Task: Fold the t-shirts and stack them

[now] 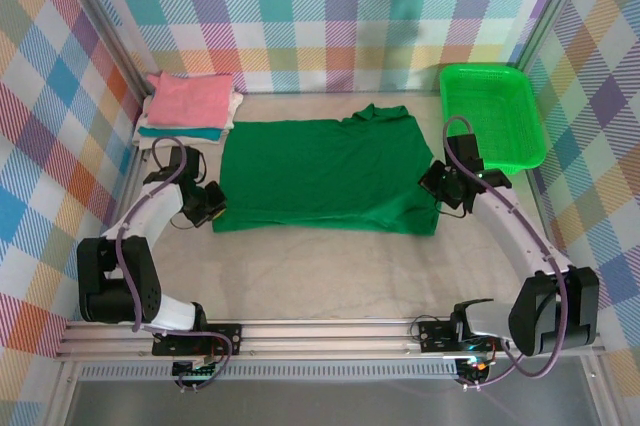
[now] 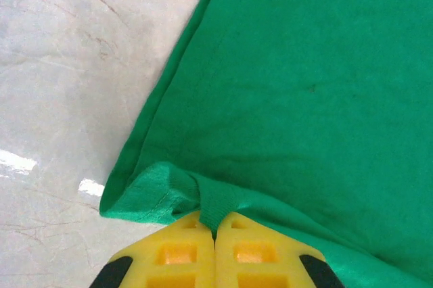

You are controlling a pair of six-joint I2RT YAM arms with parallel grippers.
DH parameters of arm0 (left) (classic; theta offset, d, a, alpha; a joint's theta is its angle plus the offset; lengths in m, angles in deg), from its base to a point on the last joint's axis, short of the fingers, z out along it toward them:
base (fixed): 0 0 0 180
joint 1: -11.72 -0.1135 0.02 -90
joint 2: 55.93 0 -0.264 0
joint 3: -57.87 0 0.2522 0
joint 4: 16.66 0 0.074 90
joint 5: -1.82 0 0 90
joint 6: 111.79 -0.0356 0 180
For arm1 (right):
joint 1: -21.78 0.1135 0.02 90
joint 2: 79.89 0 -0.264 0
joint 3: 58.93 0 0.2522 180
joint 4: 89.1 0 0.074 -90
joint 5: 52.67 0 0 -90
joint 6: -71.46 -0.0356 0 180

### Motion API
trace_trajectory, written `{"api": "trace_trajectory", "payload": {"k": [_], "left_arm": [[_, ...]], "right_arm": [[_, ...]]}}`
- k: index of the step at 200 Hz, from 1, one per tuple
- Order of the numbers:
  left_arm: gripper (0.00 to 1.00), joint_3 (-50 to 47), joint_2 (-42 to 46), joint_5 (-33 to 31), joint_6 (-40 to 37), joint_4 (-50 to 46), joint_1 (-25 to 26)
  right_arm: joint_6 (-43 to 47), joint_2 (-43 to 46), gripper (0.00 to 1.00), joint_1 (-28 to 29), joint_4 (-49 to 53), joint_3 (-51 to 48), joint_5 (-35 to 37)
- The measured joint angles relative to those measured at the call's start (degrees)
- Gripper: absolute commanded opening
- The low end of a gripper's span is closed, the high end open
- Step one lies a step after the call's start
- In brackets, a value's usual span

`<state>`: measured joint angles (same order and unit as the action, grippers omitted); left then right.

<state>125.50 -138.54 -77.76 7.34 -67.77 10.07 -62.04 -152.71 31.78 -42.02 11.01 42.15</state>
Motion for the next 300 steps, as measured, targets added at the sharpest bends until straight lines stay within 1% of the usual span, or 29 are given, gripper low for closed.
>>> {"api": "trace_trajectory", "payload": {"k": [14, 22, 28, 35, 36, 45, 48, 56, 62, 73, 89, 104, 119, 138, 158, 178, 198, 242, 274, 291, 300], "left_arm": [[0.01, 1.33, -1.16, 0.0, -0.17, -0.02, 0.0], [0.03, 2.4, -2.1, 0.02, -0.33, 0.0, 0.0], [0.08, 3.39, -3.06, 0.02, -0.48, 0.02, 0.0], [0.16, 4.59, -4.22, 0.02, -0.59, 0.04, 0.0], [0.18, 4.87, -4.44, 0.04, -0.61, 0.04, 0.0], [0.27, 6.6, -6.14, 0.02, -1.31, 0.11, 0.0], [0.3, 7.19, -6.69, -0.11, -1.11, 0.09, 0.0], [0.39, 8.98, -8.26, -0.37, -1.42, 0.0, 0.0], [0.42, 10.49, -9.55, -0.61, -1.86, -0.13, -0.02], [0.41, 13.79, -12.04, -1.11, -2.64, -0.26, -0.02], [0.42, 17.16, -13.92, -2.36, -3.04, 0.22, -0.02], [0.43, 17.57, -13.05, -3.61, -2.99, 0.44, 0.0], [0.44, 16.02, -10.36, -4.7, -2.84, 1.16, 0.37], [0.43, 12.39, -4.74, -6.71, -2.8, 1.27, 1.64], [0.41, 7.76, 0.68, -8.15, -2.82, 1.33, 5.2], [0.41, 3.52, 3.02, -8.04, -2.6, 1.38, 9.18], [0.38, 1.42, 2.03, -7.48, -2.16, 1.75, 11.37], [0.37, 0.02, -4.04, -7.54, -0.42, 6.47, 11.54], [0.37, -1.57, -7.69, -8.37, 0.44, 9.11, 11.54], [0.37, -2.45, -9.27, -8.59, 0.9, 9.64, 11.52], [0.37, -2.78, -9.99, -8.61, 1.07, 9.84, 11.52]], "right_arm": [[0.42, -1.4, 0.0, -0.2, -0.48, 1.44, -0.15], [0.59, -2.36, 0.0, -0.42, -1.01, 2.25, -0.2], [0.74, -3.17, 0.0, -0.66, -1.27, 2.84, -0.28], [0.76, -4.26, 0.0, -0.9, -1.66, 3.63, -0.42], [0.76, -4.46, 0.01, -0.98, -1.75, 3.8, -0.39], [0.81, -6.21, 0.23, -1.22, -2.25, 5.09, -0.37], [0.98, -6.86, 0.27, -1.36, -2.38, 5.57, -0.42], [1.11, -8.87, 0.28, -1.55, -2.73, 7.39, -0.39], [1.38, -10.49, 0.28, -1.75, -2.69, 9.11, -0.39], [2.25, -13.57, 0.32, -2.01, -3.39, 12.46, -0.42], [3.76, -17.0, 0.32, -2.34, -4.44, 17.2, -0.68], [5.4, -18.93, 0.32, -2.51, -4.96, 21.22, -1.77], [6.54, -18.4, 0.32, -2.56, -5.97, 22.32, -3.48], [6.95, -15.34, 0.32, -2.54, -7.37, 19.02, -6.84], [6.91, -11.34, 0.33, -1.99, -7.52, 11.54, -11.5], [6.91, -11.1, 0.33, -0.46, -7.08, 5.7, -14.78], [6.49, -12.39, 0.34, 1.22, -6.38, 1.75, -17.03], [3.63, -18.69, 0.36, 1.81, -7.78, 0.57, -19.32], [1.4, -20.94, 0.38, 1.88, -8.48, 0.52, -19.12], [0.44, -21.2, 0.41, 1.88, -8.9, 0.46, -18.34], [0.09, -21.4, 0.42, 1.88, -9.31, 0.46, -17.99]]}}
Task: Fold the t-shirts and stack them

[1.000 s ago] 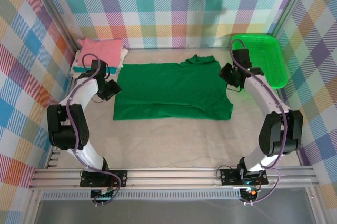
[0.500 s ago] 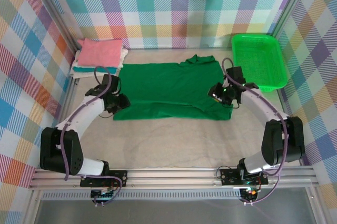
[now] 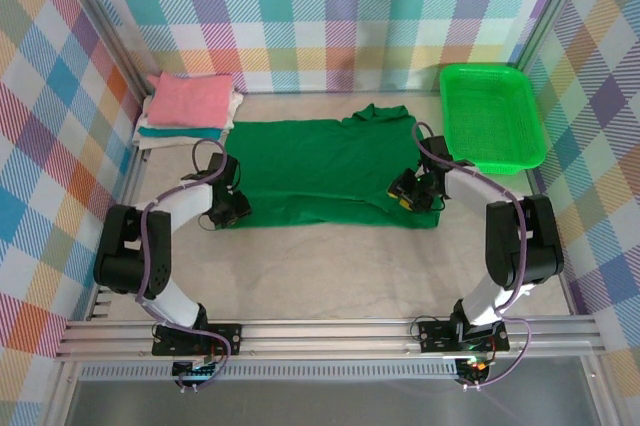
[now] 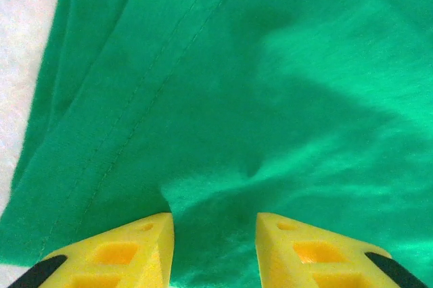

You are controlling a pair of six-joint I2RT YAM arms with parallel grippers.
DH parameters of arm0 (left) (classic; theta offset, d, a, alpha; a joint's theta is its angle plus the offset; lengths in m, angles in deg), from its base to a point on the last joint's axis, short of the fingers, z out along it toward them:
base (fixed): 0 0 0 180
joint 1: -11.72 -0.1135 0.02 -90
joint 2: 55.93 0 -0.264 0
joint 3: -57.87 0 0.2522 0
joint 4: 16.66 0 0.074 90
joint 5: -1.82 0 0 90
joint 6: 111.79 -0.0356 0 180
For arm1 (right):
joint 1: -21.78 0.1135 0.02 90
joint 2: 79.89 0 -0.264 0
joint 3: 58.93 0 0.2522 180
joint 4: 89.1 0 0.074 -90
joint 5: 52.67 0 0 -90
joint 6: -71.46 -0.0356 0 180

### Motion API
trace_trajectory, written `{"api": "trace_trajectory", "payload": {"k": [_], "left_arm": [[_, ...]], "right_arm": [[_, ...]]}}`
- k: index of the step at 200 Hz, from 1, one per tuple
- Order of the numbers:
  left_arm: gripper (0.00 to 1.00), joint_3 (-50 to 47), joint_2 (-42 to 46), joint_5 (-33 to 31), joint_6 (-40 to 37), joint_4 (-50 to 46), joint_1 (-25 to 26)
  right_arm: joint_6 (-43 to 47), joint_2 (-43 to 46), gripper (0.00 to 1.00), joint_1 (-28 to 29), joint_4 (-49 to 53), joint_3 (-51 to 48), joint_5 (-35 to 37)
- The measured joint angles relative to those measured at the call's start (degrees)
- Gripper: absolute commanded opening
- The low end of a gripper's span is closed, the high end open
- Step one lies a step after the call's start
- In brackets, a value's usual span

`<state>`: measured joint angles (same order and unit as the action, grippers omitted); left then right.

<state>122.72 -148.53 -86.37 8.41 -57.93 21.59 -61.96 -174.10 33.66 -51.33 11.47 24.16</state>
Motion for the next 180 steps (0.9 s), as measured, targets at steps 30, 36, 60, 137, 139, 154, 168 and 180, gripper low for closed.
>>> {"api": "trace_trajectory", "payload": {"k": [30, 36, 60, 137, 139, 154, 168, 180], "left_arm": [[0.37, -0.07, -0.48, -0.42, 0.04, 0.81, 0.0], [0.37, -0.07, -0.48, -0.44, 0.04, 0.85, -0.09], [0.37, -0.15, -0.48, -0.42, 0.04, 1.01, -0.33], [0.37, -1.05, -0.28, -0.42, 0.02, 2.69, -1.07], [0.37, -1.05, -0.26, -0.42, 0.02, 2.71, -1.07], [0.37, -1.09, -0.22, -0.44, 0.0, 2.82, -1.07], [0.37, -1.09, -0.15, -0.46, 0.0, 2.82, -1.07], [0.37, -1.18, -0.11, -0.46, 0.0, 2.86, -1.07]], "right_arm": [[-1.27, -1.97, 0.41, 0.0, -1.99, 0.0, 0.7], [-1.53, -2.49, 0.41, 0.0, -2.23, 0.0, 0.7], [-2.56, -4.39, 0.41, 0.0, -3.21, 0.0, 0.72], [-3.98, -6.56, 0.2, 0.0, -8.17, 0.02, 2.08], [-3.98, -6.6, 0.2, 0.0, -8.24, 0.02, 2.1], [-3.89, -7.15, 0.13, 0.0, -8.44, 0.28, 2.75], [-4.15, -7.78, 0.09, 0.0, -8.76, 0.61, 3.45], [-4.07, -8.33, 0.04, 0.0, -9.09, 0.85, 3.87]]}}
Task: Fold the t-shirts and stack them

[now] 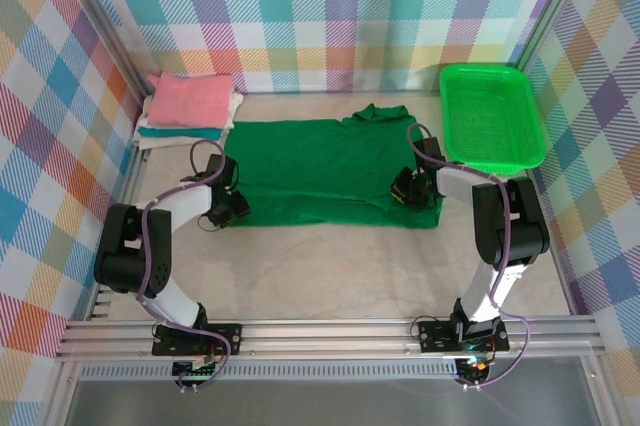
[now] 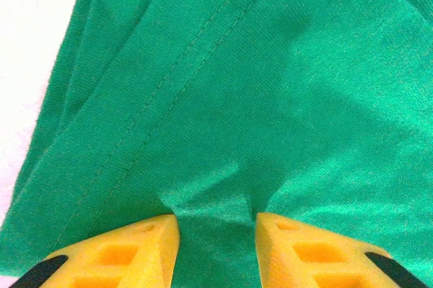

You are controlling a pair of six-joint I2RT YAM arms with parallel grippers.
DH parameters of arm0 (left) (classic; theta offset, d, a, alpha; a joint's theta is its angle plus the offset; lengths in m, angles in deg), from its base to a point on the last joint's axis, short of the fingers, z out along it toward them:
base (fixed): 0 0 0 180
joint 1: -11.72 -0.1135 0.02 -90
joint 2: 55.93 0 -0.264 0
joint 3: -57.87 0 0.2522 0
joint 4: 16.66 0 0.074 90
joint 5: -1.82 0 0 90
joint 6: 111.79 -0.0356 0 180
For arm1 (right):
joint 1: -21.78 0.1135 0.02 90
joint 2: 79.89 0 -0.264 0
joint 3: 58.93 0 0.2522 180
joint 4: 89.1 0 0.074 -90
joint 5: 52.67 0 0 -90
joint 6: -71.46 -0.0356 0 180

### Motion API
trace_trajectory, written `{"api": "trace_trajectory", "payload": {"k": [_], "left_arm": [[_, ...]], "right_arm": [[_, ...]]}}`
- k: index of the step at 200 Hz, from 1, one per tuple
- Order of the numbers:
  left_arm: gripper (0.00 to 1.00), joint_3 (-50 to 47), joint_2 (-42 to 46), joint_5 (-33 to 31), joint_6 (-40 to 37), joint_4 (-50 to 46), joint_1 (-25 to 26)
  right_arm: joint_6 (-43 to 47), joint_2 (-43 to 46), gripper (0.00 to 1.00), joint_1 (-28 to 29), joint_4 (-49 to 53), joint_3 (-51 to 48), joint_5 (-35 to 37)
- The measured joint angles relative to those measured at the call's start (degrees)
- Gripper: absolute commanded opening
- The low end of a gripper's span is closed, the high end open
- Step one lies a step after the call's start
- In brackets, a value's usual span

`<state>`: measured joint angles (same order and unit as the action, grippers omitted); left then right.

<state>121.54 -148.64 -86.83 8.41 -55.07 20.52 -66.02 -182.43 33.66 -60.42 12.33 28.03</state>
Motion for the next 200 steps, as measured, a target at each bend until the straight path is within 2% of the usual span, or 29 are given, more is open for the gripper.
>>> {"api": "trace_trajectory", "payload": {"k": [28, 74, 104, 136, 141, 145, 161, 168, 190, 200], "left_arm": [[0.37, -0.26, 0.22, 0.02, 0.0, 0.44, 0.0], [0.37, -0.26, 0.22, 0.0, 0.0, 0.44, 0.0], [0.37, -0.26, 0.22, 0.0, 0.0, 0.44, 0.0], [0.37, -0.26, 0.22, -0.02, 0.0, 0.42, 0.0], [0.37, -0.26, 0.22, -0.04, 0.0, 0.42, 0.0], [0.37, -0.26, 0.22, -0.07, 0.0, 0.42, 0.0], [0.37, -0.26, 0.22, -0.17, -0.02, 0.42, 0.0], [0.37, -0.26, 0.22, -0.22, -0.04, 0.42, 0.0], [0.37, -0.28, 0.22, -0.66, -0.04, 0.44, 0.0], [0.37, -0.28, 0.22, -0.72, -0.04, 0.44, 0.0]], "right_arm": [[-0.07, -0.24, 0.0, 0.0, -0.44, 0.26, 0.96], [1.01, -0.2, 0.0, 0.0, 0.59, 4.15, 3.63], [2.64, -0.68, 0.0, 0.11, 2.16, 9.49, 4.83], [4.72, -6.03, 0.0, 0.5, 3.45, 18.08, 5.9], [4.94, -6.71, 0.05, 0.55, 3.58, 18.86, 6.03], [5.14, -7.54, 0.13, 0.61, 4.17, 19.93, 6.29], [5.84, -10.36, 0.21, 0.87, 5.6, 23.15, 6.82], [6.56, -11.45, 0.29, 0.94, 6.78, 24.7, 6.97], [7.69, -14.25, 0.3, 1.11, 8.79, 29.14, 6.93], [7.98, -14.45, 0.39, 1.25, 9.64, 30.25, 6.97]]}}
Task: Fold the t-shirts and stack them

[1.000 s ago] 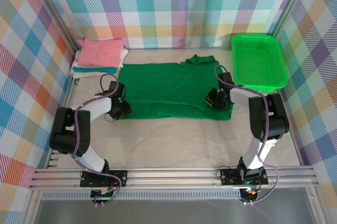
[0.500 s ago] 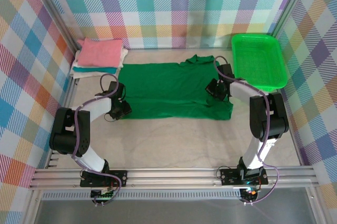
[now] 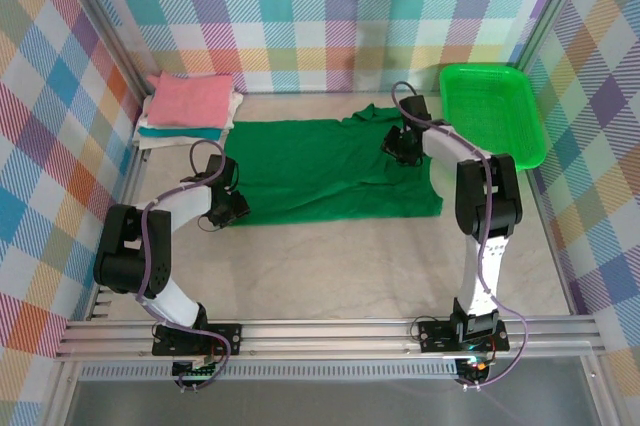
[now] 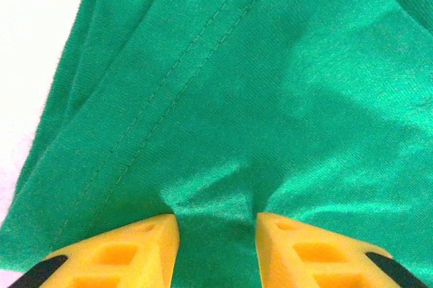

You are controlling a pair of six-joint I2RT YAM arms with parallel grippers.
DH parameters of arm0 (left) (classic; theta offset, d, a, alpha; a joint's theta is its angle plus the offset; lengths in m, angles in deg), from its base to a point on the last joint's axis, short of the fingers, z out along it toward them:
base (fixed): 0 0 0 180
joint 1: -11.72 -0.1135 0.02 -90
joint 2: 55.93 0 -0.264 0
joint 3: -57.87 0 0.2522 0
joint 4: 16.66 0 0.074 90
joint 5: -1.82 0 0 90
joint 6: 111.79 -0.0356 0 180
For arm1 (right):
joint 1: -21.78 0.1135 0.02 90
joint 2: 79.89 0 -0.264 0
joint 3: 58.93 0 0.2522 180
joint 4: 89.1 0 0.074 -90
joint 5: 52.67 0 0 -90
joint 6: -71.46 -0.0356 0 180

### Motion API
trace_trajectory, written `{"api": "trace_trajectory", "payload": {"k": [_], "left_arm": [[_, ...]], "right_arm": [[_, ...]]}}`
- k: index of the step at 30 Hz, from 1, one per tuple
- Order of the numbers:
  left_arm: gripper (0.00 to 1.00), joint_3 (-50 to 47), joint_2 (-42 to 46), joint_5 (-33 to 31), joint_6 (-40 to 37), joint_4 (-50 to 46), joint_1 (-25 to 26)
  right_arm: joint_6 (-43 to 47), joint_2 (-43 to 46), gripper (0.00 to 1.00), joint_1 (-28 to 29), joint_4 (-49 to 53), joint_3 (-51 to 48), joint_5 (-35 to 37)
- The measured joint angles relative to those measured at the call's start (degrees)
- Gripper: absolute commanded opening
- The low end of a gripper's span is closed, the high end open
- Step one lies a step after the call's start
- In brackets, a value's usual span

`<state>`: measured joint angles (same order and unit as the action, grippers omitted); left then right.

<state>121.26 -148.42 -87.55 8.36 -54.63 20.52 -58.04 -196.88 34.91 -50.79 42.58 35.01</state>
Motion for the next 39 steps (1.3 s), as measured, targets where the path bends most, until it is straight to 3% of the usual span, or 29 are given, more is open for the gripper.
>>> {"api": "trace_trajectory", "payload": {"k": [5, 13, 33, 39], "left_arm": [[0.38, -0.2, 0.35, -0.37, 0.0, 0.02, 0.0], [0.38, -0.26, 0.33, -0.59, -0.02, 0.26, 0.0], [0.39, 0.37, -0.94, 0.63, -1.07, 2.08, -3.1], [0.4, -0.07, -0.74, 1.05, -1.05, 2.38, -3.23]], "right_arm": [[2.4, 4.55, 0.4, 0.0, 0.44, -2.29, 0.28], [2.21, 17.9, 0.4, -0.02, -0.83, -15.63, -1.36], [1.4, 17.79, 0.33, -6.27, -3.02, -32.13, -2.71], [0.98, 23.82, 0.33, -9.11, -5.88, -39.43, -3.39]]}}
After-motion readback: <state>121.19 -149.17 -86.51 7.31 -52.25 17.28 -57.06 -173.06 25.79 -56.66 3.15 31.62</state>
